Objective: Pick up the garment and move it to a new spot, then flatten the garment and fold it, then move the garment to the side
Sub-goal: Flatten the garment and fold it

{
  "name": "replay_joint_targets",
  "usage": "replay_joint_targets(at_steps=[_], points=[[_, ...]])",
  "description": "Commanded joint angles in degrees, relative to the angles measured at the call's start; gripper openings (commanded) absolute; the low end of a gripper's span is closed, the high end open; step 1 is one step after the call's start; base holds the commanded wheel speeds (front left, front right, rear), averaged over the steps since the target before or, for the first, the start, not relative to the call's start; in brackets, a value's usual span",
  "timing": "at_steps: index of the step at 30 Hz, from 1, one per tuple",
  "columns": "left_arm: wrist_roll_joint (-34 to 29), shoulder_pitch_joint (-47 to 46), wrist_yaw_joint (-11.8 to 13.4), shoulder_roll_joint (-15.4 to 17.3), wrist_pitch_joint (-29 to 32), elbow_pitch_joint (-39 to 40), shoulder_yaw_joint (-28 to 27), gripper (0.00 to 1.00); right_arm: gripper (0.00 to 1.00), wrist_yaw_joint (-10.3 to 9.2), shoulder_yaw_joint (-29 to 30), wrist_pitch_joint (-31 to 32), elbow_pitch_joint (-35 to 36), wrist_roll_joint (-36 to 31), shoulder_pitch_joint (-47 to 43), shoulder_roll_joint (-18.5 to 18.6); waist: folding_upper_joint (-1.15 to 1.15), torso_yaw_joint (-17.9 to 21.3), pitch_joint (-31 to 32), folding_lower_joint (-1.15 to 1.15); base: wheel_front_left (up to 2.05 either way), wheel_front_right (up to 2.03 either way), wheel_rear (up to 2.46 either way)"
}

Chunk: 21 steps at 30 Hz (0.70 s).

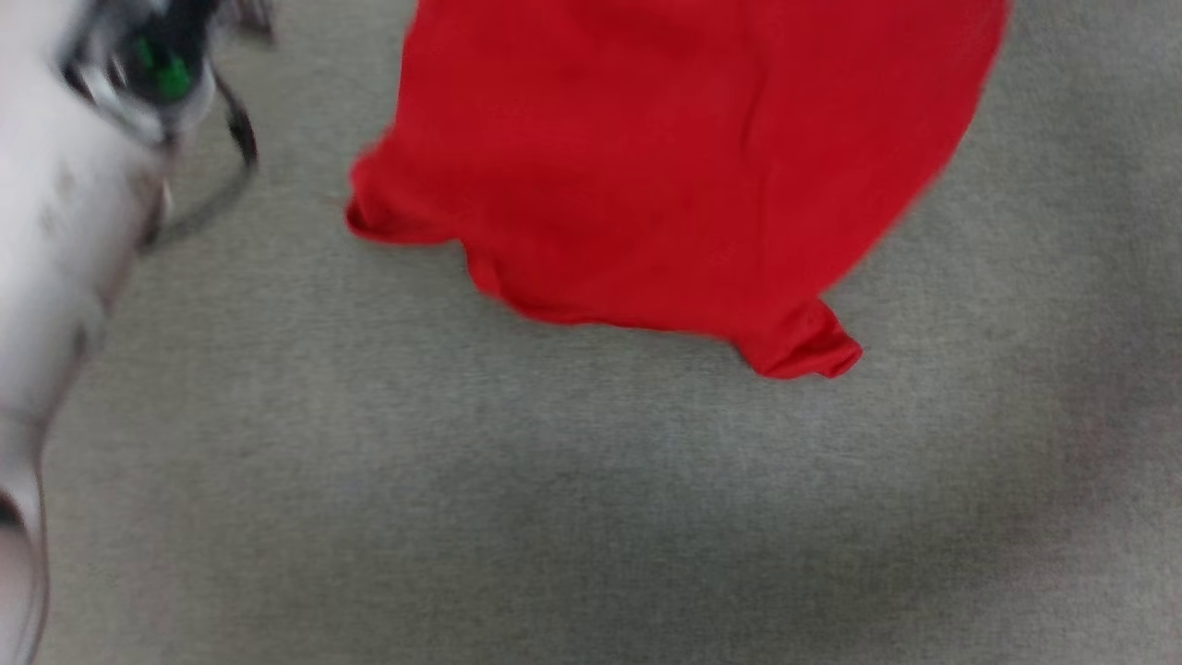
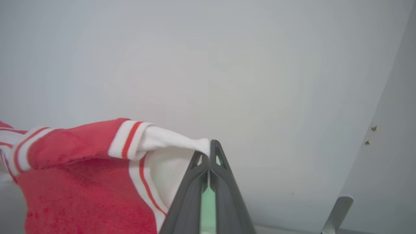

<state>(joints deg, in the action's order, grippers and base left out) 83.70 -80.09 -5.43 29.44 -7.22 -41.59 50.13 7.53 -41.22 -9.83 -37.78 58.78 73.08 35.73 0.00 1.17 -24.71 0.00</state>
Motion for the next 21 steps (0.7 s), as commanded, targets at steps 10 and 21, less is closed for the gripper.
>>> replay_joint_targets(at_steps=[10,21], points=[[-1.0,-24.7,-0.5,-5.7,-7.5,-14.4,-9.0,0.0,0.0,-0.09,13.1,-5.3,-18.4,-5.3,25.3,-8.1,0.0,3.8,-2.8,0.0,0.0,0.0,0.0],[-2.8,-14.3,-2.1,-6.7,-6.4,-11.1,-4.2,0.0,0.0,-0.08,9.9,-5.3,-16.1,-11.6,15.5,-9.7,0.0,2.4,-1.4,0.0,0.0,0.0,0.0]])
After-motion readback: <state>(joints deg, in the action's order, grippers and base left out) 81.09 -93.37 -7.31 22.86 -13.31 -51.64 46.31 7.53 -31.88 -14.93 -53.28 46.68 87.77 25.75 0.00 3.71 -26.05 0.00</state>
